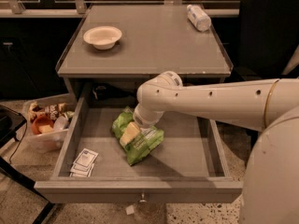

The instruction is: Pick green rice chip bag from top drawer and place on counter

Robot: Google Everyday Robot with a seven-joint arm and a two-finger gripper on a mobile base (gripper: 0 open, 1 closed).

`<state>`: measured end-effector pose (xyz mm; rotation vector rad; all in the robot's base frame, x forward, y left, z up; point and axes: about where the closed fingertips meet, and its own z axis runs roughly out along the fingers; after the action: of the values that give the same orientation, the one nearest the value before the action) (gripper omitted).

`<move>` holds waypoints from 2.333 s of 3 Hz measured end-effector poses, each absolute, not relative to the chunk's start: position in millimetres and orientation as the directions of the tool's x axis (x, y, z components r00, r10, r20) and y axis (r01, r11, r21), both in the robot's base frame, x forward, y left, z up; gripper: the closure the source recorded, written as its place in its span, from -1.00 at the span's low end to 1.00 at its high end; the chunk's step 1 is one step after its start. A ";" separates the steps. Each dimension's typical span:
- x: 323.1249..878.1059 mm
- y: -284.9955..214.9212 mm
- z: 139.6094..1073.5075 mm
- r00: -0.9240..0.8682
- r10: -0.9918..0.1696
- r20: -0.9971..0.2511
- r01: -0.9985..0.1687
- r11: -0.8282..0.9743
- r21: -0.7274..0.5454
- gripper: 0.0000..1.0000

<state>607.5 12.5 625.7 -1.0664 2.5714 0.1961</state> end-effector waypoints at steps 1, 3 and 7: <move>606.0 26.8 598.3 -0.675 -0.652 -0.346 -0.708 0.704 0.055 -1.00; 602.1 41.1 584.5 -0.680 -0.655 -0.329 -0.715 0.691 0.104 -0.22; 582.8 6.0 724.8 -0.555 -0.702 -0.446 -0.726 0.670 -0.152 1.00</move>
Offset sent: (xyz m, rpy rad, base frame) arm -0.0084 0.0442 -0.0591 0.0748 0.1552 0.0391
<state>582.8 6.0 724.8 -1.1081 2.4097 0.0685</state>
